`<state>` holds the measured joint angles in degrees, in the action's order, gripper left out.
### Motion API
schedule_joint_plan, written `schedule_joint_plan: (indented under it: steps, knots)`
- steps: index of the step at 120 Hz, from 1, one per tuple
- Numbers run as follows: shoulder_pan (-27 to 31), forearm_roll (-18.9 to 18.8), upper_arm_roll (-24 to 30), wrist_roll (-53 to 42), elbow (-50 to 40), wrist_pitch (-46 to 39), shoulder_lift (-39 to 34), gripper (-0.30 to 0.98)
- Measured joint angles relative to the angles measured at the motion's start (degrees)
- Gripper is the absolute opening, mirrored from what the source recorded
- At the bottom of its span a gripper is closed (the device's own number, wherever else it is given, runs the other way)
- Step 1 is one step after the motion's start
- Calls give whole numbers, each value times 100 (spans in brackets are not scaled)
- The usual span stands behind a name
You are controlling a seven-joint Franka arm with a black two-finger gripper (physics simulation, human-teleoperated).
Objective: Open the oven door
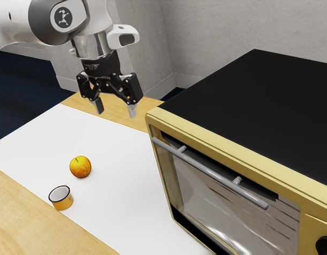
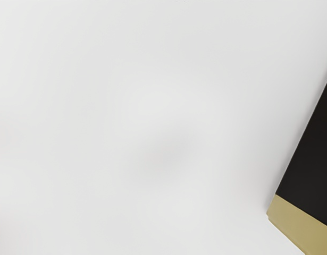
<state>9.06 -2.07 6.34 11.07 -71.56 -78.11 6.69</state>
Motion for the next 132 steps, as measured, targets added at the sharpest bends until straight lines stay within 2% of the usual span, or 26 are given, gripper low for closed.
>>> schedule_joint_plan:
  steps: [13, 16, 20, 22, 27, 35, 40, 46, 48, 56, 60, 66, 96, 119, 132]
  knots:
    - [1, 12, -13, -54, 105, -26, -43, 69]
    - [31, 19, -10, -113, 494, -23, -372, 69]
    - [276, 143, 109, -395, 1031, 38, -1292, 69]
    - [443, 246, 311, -582, 1095, 88, -1779, 69]
    - [67, 487, 1320, -1037, 1137, 296, -2633, 69]
    - [-412, 874, 2904, -1696, 1142, 493, -3268, 69]
    - [-551, 1052, 3398, -2091, 928, 514, -3409, 69]
    - [-725, 1207, 3609, -2598, 266, 399, -3497, 69]
    - [-872, 1246, 3532, -2771, -4, 349, -3567, 69]
    - [-2415, 1352, 2291, -3447, -1686, 15, -4491, 69]
    - [-2778, 1355, 1945, -3738, -2058, -43, -4591, 69]
    - [-3047, 1324, 1725, -4151, -2308, -112, -4600, 69]
    - [-3235, 1269, 1754, -5820, -2766, -530, -4464, 69]
    - [-3215, 1108, 1754, -6716, -3016, -1247, -3588, 69]
    - [-3211, 952, 1630, -7220, -2998, -1630, -3426, 69]
